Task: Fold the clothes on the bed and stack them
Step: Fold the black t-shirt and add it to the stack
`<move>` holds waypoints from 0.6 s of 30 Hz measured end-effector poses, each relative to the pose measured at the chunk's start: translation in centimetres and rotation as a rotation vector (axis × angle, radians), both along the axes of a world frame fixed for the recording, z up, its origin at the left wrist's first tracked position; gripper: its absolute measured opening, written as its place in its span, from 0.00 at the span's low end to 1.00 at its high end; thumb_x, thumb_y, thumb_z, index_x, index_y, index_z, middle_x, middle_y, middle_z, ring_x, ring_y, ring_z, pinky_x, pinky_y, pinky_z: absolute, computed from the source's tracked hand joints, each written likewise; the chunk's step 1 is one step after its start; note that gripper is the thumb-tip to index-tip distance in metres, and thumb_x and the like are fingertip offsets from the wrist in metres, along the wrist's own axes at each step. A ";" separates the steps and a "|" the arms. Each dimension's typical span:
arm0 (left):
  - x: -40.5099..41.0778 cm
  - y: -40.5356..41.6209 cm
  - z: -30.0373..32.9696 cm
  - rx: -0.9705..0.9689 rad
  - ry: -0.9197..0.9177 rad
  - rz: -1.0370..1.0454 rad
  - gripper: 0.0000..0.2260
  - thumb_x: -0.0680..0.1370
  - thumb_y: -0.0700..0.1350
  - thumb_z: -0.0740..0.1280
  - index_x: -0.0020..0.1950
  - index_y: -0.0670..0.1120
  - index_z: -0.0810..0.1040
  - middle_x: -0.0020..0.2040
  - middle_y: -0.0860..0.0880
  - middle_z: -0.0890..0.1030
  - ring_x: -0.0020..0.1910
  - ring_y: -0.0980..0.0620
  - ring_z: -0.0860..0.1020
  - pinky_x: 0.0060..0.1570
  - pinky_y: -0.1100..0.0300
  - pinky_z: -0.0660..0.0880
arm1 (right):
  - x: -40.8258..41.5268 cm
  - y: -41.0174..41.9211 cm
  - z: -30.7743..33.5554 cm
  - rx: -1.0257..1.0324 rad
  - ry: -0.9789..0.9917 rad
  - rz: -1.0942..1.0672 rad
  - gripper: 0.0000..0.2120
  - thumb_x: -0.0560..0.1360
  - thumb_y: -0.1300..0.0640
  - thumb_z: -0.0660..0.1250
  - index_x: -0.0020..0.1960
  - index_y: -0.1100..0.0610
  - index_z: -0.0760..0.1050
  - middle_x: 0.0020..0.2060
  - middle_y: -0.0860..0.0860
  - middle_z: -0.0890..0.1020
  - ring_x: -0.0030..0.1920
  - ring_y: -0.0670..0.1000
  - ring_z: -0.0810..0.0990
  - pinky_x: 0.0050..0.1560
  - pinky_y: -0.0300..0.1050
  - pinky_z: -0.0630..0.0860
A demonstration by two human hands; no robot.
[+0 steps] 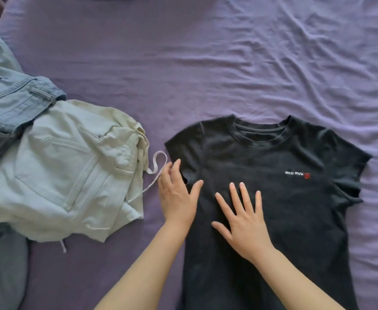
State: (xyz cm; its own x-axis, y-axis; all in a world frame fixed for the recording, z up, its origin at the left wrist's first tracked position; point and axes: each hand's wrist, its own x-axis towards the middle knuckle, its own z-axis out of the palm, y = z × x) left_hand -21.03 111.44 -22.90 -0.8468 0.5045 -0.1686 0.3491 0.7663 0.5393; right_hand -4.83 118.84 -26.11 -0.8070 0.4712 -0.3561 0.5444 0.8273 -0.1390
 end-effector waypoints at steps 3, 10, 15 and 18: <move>3.3 -3.0 -0.3 0.016 -0.256 0.164 0.33 0.74 0.51 0.72 0.74 0.43 0.61 0.68 0.44 0.69 0.66 0.47 0.68 0.66 0.55 0.65 | 6.0 -4.3 0.4 -0.047 -0.025 -0.042 0.30 0.78 0.36 0.47 0.75 0.49 0.59 0.74 0.59 0.61 0.76 0.61 0.52 0.69 0.68 0.54; 8.9 -7.5 0.1 -0.105 -0.330 0.174 0.24 0.76 0.47 0.68 0.71 0.50 0.66 0.61 0.53 0.76 0.60 0.53 0.74 0.57 0.54 0.74 | 9.8 -9.7 2.2 -0.084 -0.107 -0.067 0.28 0.78 0.39 0.47 0.72 0.50 0.66 0.73 0.58 0.65 0.74 0.61 0.59 0.67 0.68 0.57; 12.0 -11.3 0.3 -0.239 -0.328 0.257 0.12 0.78 0.51 0.65 0.60 0.51 0.74 0.56 0.53 0.80 0.54 0.52 0.77 0.48 0.58 0.71 | 10.6 -9.9 3.3 -0.104 -0.152 -0.036 0.29 0.75 0.39 0.51 0.71 0.51 0.69 0.71 0.58 0.68 0.71 0.62 0.65 0.64 0.69 0.66; 13.5 -13.5 0.9 -0.282 -0.337 0.290 0.09 0.81 0.52 0.60 0.57 0.50 0.75 0.52 0.52 0.81 0.51 0.49 0.77 0.44 0.58 0.69 | 11.5 -10.6 3.5 -0.128 -0.144 -0.043 0.31 0.77 0.37 0.54 0.76 0.46 0.50 0.76 0.57 0.54 0.76 0.62 0.51 0.69 0.67 0.58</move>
State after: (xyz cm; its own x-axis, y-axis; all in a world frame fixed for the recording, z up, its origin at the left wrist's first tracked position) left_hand -7.52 97.89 -21.97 -0.8203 0.1535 -0.5510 -0.0556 0.9373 0.3440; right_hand 6.67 108.25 -22.64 -0.7231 0.4477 -0.5260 0.6010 0.7831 -0.1597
